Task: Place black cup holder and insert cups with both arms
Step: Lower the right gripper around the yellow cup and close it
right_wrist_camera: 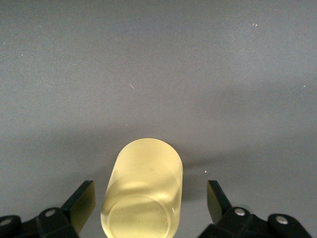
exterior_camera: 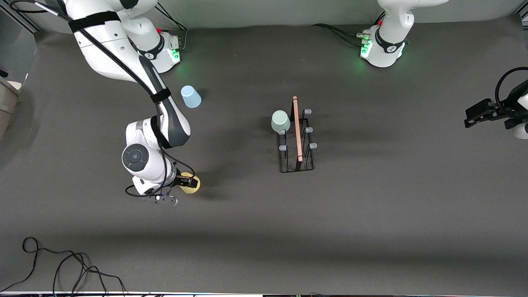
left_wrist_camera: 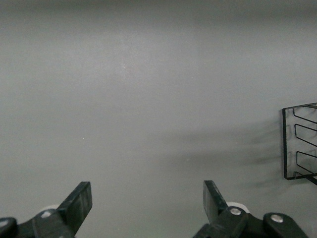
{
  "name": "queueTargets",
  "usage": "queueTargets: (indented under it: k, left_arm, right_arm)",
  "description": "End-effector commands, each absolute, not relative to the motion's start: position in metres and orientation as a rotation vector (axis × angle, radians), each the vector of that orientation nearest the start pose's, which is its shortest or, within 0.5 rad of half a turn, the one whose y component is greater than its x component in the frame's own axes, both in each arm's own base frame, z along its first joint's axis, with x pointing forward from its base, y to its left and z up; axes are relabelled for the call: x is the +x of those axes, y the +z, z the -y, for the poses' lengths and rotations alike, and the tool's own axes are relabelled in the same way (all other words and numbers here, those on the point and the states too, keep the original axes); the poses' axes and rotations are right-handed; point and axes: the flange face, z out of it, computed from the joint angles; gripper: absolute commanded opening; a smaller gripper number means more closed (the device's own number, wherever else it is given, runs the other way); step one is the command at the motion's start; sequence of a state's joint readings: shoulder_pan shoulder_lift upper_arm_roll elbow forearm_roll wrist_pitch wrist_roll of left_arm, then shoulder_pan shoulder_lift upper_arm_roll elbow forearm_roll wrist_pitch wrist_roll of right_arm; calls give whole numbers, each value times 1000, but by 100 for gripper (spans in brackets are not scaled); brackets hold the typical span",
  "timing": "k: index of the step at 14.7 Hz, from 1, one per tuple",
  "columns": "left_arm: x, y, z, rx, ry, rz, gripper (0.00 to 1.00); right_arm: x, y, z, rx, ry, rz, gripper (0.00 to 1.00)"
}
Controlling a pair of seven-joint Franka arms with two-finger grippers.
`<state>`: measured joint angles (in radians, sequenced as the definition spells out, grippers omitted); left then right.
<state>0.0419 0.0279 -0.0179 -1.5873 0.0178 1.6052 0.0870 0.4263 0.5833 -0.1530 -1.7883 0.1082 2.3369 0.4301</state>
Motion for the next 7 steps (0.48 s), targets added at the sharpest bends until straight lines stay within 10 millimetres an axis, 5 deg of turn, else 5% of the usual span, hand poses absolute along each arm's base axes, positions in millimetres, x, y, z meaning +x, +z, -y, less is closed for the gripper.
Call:
queueTargets:
  k: [1, 5, 7]
  left_arm:
    - [564, 607, -17, -3122, 6, -97, 100]
    - [564, 607, -17, -3122, 9, -97, 100]
    - [563, 607, -17, -3122, 11, -97, 100]
  right_arm:
    - [628, 220, -187, -3117, 16, -310, 100]
    - [626, 213, -190, -3121, 32, -304, 97]
    - [625, 212, -190, -3123, 36, -302, 67]
